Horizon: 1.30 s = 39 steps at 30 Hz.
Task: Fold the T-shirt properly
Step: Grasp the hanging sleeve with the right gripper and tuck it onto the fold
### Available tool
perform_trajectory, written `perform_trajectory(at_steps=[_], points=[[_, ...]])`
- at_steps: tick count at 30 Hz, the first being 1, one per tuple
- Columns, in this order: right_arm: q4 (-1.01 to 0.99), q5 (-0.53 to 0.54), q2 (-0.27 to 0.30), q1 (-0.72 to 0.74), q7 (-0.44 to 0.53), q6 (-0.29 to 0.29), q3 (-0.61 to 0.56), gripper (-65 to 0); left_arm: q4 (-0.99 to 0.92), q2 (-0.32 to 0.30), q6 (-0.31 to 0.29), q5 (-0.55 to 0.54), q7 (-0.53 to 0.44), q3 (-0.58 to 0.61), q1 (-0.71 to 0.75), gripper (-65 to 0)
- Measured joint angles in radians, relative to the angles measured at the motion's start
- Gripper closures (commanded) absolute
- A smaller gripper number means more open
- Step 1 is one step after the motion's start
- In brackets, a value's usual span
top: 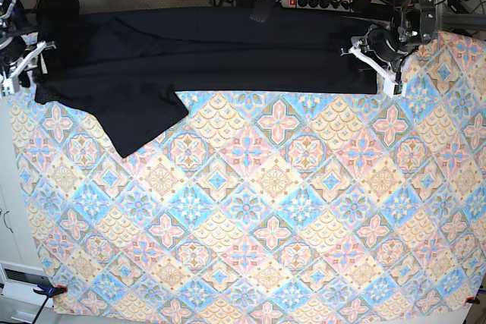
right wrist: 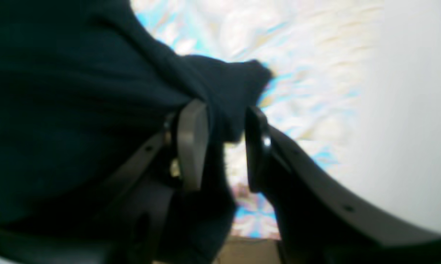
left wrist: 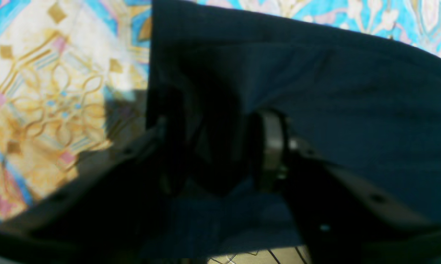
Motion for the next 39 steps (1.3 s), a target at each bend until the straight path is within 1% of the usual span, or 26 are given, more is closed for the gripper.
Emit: perform_trajectory(at_steps=[2, 5, 8, 12, 15, 17, 19, 21, 23, 26, 28, 31, 35, 38, 39], points=[[0.043, 0.000, -0.016, 0.005, -0.023, -0.003, 0.051, -18.4, 0.025, 0.001, 0.003, -0.001, 0.003, -0.018, 0.011, -39.6], [0.089, -0.001, -0.042, 0.005, -0.049, -0.011, 0.080, -18.4, 0.065, 0.019, 0.005, 0.001, 0.003, -0.064, 0.021, -44.0], [0.100, 0.000, -0.060, 0.004, -0.107, 0.005, 0.072, -18.5, 0.097, 0.037, -0.001, 0.000, 0.003, -0.092, 0.021, -45.3], [0.105, -0.001, -0.053, 0.012, -0.109, -0.003, 0.072, -18.5, 0.132, 0.039, 0.002, -0.001, 0.004, -0.108, 0.021, -45.3], [0.129, -0.020, -0.051, 0.067, -0.124, -0.021, 0.004, -18.5, 0.152, 0.078, 0.003, -0.013, 0.003, -0.156, 0.021, -45.3], [0.172, 0.003, -0.055, 0.103, -0.108, 0.006, -0.050, -18.6, 0.163, 0.097, -0.002, -0.056, 0.011, -0.198, 0.021, -45.3], [0.200, 0.008, -0.055, 0.129, -0.093, 0.000, -0.091, -19.2, 0.168, 0.103, 0.001, -0.100, 0.008, -0.231, 0.021, -45.3], [0.196, -0.005, -0.042, 0.157, -0.102, -0.005, -0.151, -21.9, 0.168, 0.096, 0.003, -0.138, 0.006, -0.253, 0.021, -45.3], [0.177, -0.070, -0.043, 0.209, -0.133, -0.006, -0.229, -26.4, 0.168, 0.093, 0.006, -0.185, 0.002, -0.255, 0.020, -45.3], [0.150, -0.145, -0.042, 0.289, -0.140, 0.001, -0.343, -31.6, 0.168, 0.103, -0.001, -0.235, 0.009, -0.246, 0.018, -45.2], [0.106, -0.208, -0.045, 0.341, -0.151, -0.002, -0.409, -34.3, 0.168, 0.098, 0.003, -0.241, 0.009, -0.249, 0.018, -45.2], [0.008, -0.263, -0.044, 0.385, -0.158, -0.001, -0.484, -35.0, 0.168, 0.094, 0.003, -0.264, 0.005, -0.253, 0.018, -45.1], [-0.147, -0.278, -0.045, 0.464, -0.160, -0.002, -0.544, -35.0, 0.168, 0.102, 0.002, -0.302, 0.008, -0.247, 0.021, -45.1], [-0.235, -0.273, -0.045, 0.523, -0.148, -0.003, -0.559, -35.0, 0.168, 0.094, 0.003, -0.312, 0.006, -0.250, 0.021, -45.1], [-0.258, -0.270, -0.043, 0.534, -0.129, -0.003, -0.560, -35.0, 0.168, 0.094, 0.003, -0.312, 0.006, -0.251, 0.021, -45.1]])
